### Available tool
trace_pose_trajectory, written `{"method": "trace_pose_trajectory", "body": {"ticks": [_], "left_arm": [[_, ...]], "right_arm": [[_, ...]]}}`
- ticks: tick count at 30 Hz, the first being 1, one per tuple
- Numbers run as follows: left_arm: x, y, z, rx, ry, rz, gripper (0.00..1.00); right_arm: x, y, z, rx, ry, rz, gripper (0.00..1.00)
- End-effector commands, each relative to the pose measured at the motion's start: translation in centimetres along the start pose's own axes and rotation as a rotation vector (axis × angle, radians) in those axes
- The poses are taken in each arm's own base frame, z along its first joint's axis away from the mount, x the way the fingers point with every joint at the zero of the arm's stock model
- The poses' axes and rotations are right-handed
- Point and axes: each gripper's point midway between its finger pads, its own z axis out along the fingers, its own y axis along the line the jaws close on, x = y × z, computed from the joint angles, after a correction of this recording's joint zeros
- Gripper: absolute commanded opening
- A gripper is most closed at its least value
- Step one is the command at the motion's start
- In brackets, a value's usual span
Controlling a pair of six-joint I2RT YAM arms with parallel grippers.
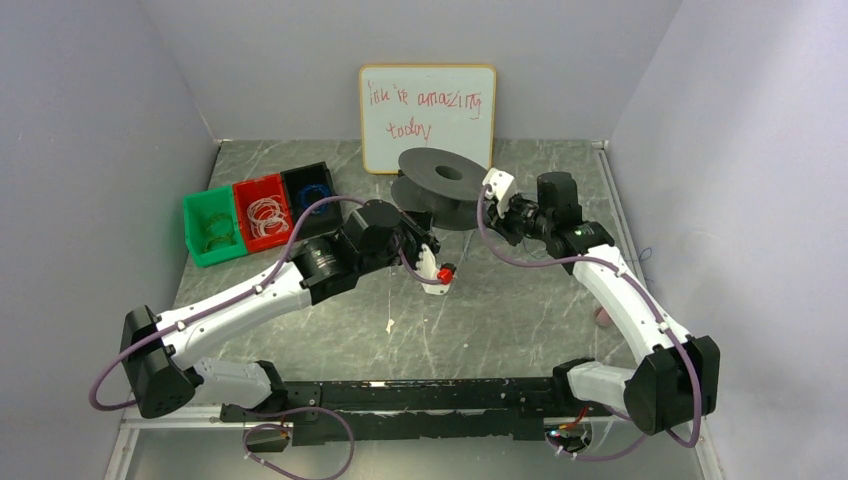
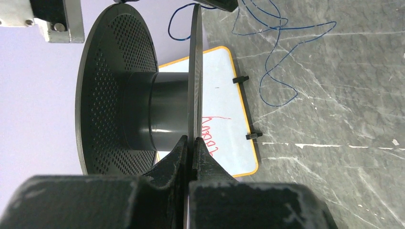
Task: Wrap the cables
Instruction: Place the cable on the cable reel.
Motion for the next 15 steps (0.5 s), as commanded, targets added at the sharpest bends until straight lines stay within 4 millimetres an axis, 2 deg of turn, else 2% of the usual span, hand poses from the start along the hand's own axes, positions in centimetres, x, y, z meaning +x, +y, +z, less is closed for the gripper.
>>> {"method": "trace_pose_trajectory", "body": {"ticks": [1, 6, 15], "left_arm": [[-0.9, 4.6, -2.2, -0.155, -0.031, 0.028, 0.02], [-0.9, 4.9, -1.8, -0.166, -0.029, 0.013, 0.02], [-0.6, 6.0, -1.8, -0.203, -0.01, -0.018, 0.02]], "right_arm": [[-1.7, 0.3, -0.9, -0.071, -0.006, -0.138, 0.0], [-1.8, 0.1, -1.3, -0.054, -0.017, -0.178, 0.0], [-0.6, 0.5, -1.6, -0.085, 0.037, -0.257, 0.0]]}}
